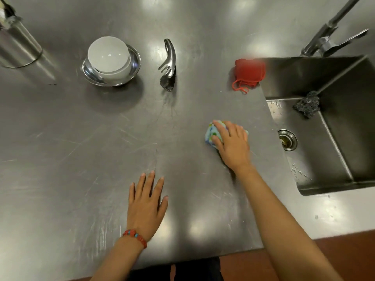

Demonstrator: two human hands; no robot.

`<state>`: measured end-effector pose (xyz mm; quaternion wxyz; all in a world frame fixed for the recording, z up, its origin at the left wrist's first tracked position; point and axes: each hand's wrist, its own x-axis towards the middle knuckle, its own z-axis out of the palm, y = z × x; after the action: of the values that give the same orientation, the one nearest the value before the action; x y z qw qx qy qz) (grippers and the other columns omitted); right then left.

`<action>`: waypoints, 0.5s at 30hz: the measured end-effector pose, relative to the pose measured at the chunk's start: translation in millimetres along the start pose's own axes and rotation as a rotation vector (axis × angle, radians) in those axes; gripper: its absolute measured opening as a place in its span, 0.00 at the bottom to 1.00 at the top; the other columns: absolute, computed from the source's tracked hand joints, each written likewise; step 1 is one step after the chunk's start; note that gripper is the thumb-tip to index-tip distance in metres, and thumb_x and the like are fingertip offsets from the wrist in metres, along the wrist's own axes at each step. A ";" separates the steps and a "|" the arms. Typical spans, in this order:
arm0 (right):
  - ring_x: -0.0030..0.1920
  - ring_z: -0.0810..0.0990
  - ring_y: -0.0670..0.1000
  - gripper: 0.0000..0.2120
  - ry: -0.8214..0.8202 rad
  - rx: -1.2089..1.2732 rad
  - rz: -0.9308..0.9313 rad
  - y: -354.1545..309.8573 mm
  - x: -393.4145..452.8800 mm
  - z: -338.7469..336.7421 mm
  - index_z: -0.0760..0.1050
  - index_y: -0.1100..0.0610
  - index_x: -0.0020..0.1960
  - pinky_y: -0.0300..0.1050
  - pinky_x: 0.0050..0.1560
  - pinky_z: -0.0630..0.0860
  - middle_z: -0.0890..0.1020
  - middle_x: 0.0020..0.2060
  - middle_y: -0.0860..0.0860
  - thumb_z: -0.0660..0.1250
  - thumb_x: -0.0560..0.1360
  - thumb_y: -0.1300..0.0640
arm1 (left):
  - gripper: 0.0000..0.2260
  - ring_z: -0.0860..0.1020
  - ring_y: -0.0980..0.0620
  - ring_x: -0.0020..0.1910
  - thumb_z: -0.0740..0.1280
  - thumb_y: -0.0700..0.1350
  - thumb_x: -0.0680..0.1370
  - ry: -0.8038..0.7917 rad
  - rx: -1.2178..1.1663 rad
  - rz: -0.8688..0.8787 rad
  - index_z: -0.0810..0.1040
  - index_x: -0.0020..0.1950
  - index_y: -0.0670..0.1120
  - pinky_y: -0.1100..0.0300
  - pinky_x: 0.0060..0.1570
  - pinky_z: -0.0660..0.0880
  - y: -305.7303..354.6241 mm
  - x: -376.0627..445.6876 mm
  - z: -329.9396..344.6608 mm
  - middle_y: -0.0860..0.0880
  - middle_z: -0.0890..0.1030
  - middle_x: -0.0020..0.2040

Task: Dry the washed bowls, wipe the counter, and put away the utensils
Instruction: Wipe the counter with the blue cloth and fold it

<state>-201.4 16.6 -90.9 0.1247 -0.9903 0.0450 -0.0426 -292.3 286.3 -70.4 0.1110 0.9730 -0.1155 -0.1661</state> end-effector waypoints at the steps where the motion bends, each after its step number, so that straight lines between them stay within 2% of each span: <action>1: 0.62 0.69 0.61 0.21 0.011 -0.016 0.067 13.7 -2.6 -3.8 0.66 0.51 0.70 0.50 0.65 0.58 0.72 0.64 0.57 0.57 0.78 0.47 | 0.30 0.73 0.35 0.63 0.41 0.56 0.80 0.006 -0.007 0.003 0.76 0.62 0.42 0.37 0.58 0.68 1.4 -0.3 -0.3 0.38 0.75 0.64; 3: 0.62 0.69 0.61 0.22 0.040 -0.029 0.161 25.2 -12.0 -7.9 0.65 0.52 0.70 0.50 0.65 0.58 0.72 0.64 0.58 0.58 0.78 0.47 | 0.24 0.73 0.34 0.63 0.49 0.53 0.77 0.039 -0.016 0.012 0.77 0.61 0.41 0.35 0.58 0.68 3.9 -0.5 0.1 0.37 0.75 0.64; 5: 0.62 0.69 0.60 0.22 0.045 -0.024 0.202 20.4 -28.9 -8.6 0.65 0.51 0.70 0.51 0.65 0.59 0.72 0.65 0.57 0.57 0.78 0.47 | 0.24 0.73 0.33 0.62 0.54 0.50 0.73 0.066 -0.019 0.042 0.77 0.61 0.41 0.34 0.56 0.69 6.6 0.0 0.8 0.37 0.76 0.63; 8: 0.62 0.70 0.58 0.21 -0.005 -0.002 0.159 5.3 -74.6 -13.7 0.66 0.51 0.70 0.51 0.65 0.61 0.73 0.64 0.55 0.56 0.78 0.47 | 0.22 0.74 0.33 0.61 0.57 0.50 0.72 0.103 -0.024 0.129 0.77 0.60 0.40 0.34 0.56 0.69 14.1 0.8 1.9 0.36 0.76 0.62; 10: 0.62 0.71 0.57 0.21 -0.029 0.023 0.138 -6.1 -116.2 -17.3 0.66 0.50 0.69 0.51 0.65 0.61 0.74 0.63 0.54 0.55 0.78 0.46 | 0.20 0.74 0.32 0.61 0.63 0.47 0.71 0.119 -0.041 0.194 0.78 0.59 0.40 0.33 0.55 0.69 24.1 2.1 4.5 0.36 0.76 0.62; 15: 0.63 0.71 0.57 0.21 -0.046 0.050 0.151 -27.2 -203.9 -14.0 0.67 0.49 0.69 0.55 0.64 0.64 0.74 0.65 0.53 0.52 0.78 0.44 | 0.23 0.73 0.30 0.61 0.76 0.41 0.66 0.123 -0.076 0.332 0.78 0.59 0.39 0.30 0.55 0.67 59.5 7.0 12.7 0.35 0.76 0.62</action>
<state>-402.9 59.8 -85.5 0.1532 -0.9814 0.1156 -0.0112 -301.5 225.7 -69.1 0.1806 0.9440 -0.2610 -0.0898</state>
